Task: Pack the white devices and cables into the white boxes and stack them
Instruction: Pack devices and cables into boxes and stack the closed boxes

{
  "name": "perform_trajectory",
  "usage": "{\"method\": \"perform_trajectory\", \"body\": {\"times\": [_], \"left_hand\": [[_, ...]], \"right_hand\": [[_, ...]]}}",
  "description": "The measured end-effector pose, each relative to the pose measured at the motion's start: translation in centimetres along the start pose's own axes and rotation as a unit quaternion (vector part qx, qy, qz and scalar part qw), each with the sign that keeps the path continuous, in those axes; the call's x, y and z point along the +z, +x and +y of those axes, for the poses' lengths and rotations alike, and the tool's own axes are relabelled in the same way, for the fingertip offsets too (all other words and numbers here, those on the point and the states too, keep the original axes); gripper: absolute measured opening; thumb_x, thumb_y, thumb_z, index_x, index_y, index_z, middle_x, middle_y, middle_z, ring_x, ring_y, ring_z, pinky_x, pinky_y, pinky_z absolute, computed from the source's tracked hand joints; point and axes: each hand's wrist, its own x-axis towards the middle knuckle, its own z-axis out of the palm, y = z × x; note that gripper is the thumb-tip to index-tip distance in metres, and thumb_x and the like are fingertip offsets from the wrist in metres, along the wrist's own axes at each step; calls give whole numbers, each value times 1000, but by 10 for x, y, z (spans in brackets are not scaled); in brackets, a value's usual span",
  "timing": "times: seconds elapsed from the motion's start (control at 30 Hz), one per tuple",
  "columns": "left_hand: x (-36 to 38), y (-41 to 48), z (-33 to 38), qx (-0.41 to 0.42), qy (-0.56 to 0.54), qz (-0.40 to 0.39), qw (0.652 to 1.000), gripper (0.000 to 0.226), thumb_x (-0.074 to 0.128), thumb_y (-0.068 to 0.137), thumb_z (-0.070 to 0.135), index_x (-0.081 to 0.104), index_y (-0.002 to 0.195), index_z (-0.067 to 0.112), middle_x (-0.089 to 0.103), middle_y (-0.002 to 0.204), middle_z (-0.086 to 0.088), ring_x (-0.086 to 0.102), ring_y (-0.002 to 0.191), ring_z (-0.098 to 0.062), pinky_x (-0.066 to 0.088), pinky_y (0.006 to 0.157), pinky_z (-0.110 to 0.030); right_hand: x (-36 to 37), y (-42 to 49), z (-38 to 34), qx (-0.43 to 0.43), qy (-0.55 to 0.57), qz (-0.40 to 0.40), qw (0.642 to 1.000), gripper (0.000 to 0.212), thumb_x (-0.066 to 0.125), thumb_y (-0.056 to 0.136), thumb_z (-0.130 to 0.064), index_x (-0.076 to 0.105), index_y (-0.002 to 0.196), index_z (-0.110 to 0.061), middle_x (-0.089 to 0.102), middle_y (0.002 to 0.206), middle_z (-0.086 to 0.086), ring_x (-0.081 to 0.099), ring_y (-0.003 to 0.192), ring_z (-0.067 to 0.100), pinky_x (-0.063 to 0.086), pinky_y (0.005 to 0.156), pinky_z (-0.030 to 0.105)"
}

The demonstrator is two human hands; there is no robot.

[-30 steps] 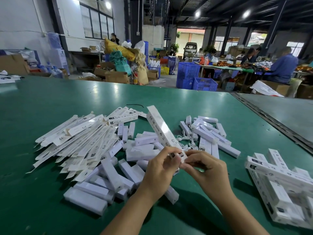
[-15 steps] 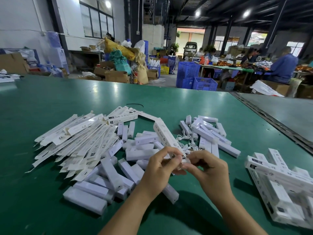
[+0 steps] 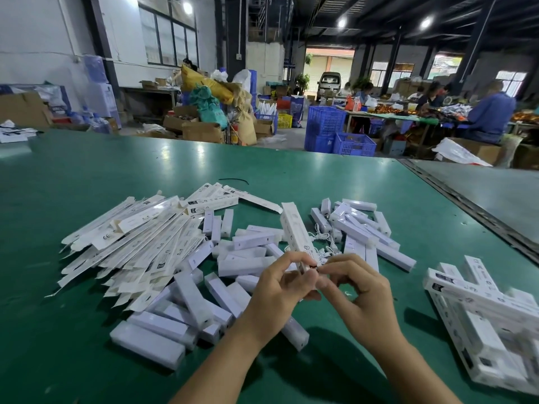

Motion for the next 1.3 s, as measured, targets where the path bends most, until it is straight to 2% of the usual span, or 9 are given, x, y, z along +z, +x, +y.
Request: {"method": "perform_trajectory", "body": {"times": [0.1, 0.2, 0.4, 0.57, 0.7, 0.8, 0.9, 1.07, 1.3], "left_hand": [[0, 1, 2, -5, -61, 5, 998, 18, 68, 84, 43, 70, 93, 28, 73, 78, -7, 70, 71, -20, 52, 64, -25], [-5, 1, 6, -19, -161, -7, 987, 22, 71, 84, 43, 73, 89, 22, 69, 71, -7, 63, 60, -17, 49, 56, -24], [-17, 7, 3, -45, -270, 11, 962, 53, 86, 63, 56, 70, 90, 14, 50, 48, -3, 44, 44, -13, 43, 51, -24], [-19, 8, 1, -44, -285, 13, 957, 80, 78, 61, 72, 73, 112, 11, 43, 43, 5, 36, 42, -8, 38, 52, -21], [-6, 5, -1, -25, -30, 60, 997, 53, 78, 64, 67, 75, 93, 22, 69, 65, 6, 61, 58, -5, 47, 56, -17], [2, 6, -7, -38, 32, 100, 994, 20, 81, 73, 49, 77, 88, 36, 77, 86, 2, 73, 82, -12, 56, 67, -23], [-2, 10, -8, -51, -9, 197, 979, 31, 79, 65, 54, 78, 81, 27, 77, 81, -3, 73, 76, -21, 58, 67, -30], [-13, 14, -5, -78, -139, 296, 942, 63, 79, 53, 56, 69, 87, 4, 67, 69, -4, 54, 54, -12, 46, 56, -26], [-15, 17, -4, -76, -215, 325, 918, 27, 77, 67, 37, 68, 69, 11, 63, 59, -1, 49, 45, -8, 44, 43, -18]], "right_hand": [[-4, -1, 4, 31, -9, 0, 999, 28, 58, 87, -12, 66, 111, -22, 59, 119, -8, 62, 87, 15, 50, 75, 23], [-7, 0, 15, 93, -101, -39, 990, 59, 69, 82, 3, 55, 131, -27, 46, 135, -17, 59, 75, 15, 49, 71, 19], [-12, 5, 19, 105, -233, -47, 966, 37, 77, 82, -30, 67, 118, -30, 61, 119, -21, 46, 53, 0, 50, 60, 31], [-18, 7, 19, 109, -216, -85, 967, 44, 73, 82, -40, 67, 124, -29, 66, 109, -19, 60, 90, 6, 50, 76, 25], [-13, 5, 13, 138, -64, -148, 977, 44, 62, 81, -61, 62, 122, -44, 67, 98, -23, 59, 94, 8, 50, 80, 25], [-5, 2, 12, 127, -36, -173, 976, 33, 57, 85, -61, 65, 116, -50, 66, 99, -27, 60, 90, 5, 48, 75, 16], [-5, 1, 29, 142, -143, -121, 972, 38, 49, 92, -59, 70, 113, -35, 62, 105, -27, 56, 105, 2, 44, 87, 23], [-22, 4, 63, 369, -375, -143, 838, 50, 53, 96, -47, 45, 142, -31, 35, 150, 10, 27, 137, 33, 31, 109, 47], [-25, 3, 69, 393, -328, -38, 858, 24, 62, 91, -19, 69, 113, -19, 60, 107, 16, 51, 96, 32, 40, 80, 34]]}}
